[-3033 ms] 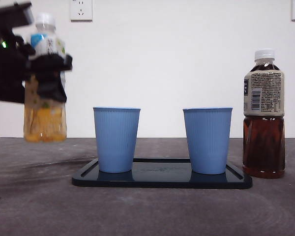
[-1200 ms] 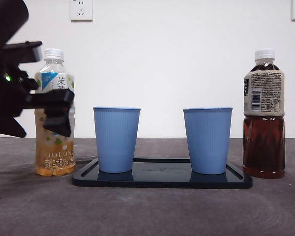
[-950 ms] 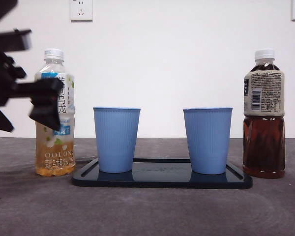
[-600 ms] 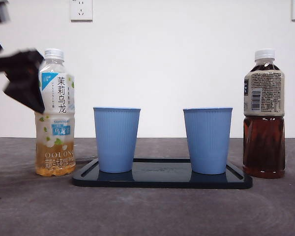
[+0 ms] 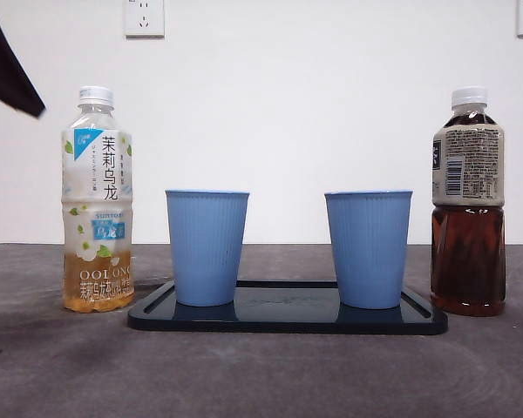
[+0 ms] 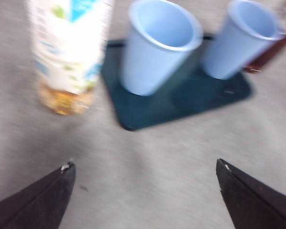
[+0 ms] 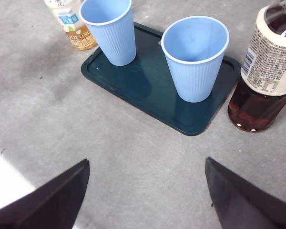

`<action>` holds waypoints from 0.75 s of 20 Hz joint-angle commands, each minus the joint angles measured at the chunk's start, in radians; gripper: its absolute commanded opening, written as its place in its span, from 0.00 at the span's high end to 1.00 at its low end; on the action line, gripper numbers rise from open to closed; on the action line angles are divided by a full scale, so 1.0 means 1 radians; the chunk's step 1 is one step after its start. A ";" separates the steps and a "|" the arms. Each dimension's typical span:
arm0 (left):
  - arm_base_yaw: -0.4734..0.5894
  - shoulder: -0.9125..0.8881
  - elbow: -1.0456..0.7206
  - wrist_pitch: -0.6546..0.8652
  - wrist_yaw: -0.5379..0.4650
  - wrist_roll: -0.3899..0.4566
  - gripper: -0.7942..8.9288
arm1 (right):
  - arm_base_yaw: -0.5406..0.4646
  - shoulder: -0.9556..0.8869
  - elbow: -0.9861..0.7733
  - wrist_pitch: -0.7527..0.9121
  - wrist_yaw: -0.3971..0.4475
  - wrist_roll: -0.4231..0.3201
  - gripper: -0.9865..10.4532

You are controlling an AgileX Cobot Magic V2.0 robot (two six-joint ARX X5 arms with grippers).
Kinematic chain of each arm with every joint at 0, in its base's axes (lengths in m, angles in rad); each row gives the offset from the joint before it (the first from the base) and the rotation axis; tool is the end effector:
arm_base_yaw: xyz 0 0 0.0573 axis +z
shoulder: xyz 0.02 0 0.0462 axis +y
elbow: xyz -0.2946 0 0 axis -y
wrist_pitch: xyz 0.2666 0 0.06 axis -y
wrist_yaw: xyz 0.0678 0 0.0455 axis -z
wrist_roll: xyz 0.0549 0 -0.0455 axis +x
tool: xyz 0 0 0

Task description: Pour the drink into the cup

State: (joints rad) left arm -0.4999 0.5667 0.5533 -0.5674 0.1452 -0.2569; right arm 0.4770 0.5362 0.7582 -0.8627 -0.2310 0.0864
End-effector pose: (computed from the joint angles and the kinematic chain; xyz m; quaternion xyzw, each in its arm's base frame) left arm 0.1199 -0.0745 0.2511 -0.0663 0.3184 -0.2651 0.9077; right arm 0.0927 0.0620 0.2988 -0.0002 0.3264 0.3152 0.8911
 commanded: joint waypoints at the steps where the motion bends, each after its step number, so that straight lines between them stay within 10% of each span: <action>1: -0.005 -0.049 0.015 -0.017 0.059 -0.034 0.44 | 0.007 0.005 0.011 0.010 0.005 0.011 0.58; 9: -0.005 -0.143 0.015 -0.021 0.134 -0.074 0.46 | 0.007 0.005 0.011 0.010 0.005 0.011 0.58; 13: -0.005 -0.143 0.015 -0.019 0.134 -0.073 0.79 | 0.007 0.005 0.011 0.010 0.005 0.010 0.91; 15: -0.005 -0.143 0.015 -0.019 0.134 -0.072 0.91 | 0.007 0.005 0.011 0.010 0.006 0.010 0.91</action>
State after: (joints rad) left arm -0.4999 0.4221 0.5533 -0.5957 0.2695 -0.3283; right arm 0.4770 0.5362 0.7582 -0.8623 -0.2306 0.0864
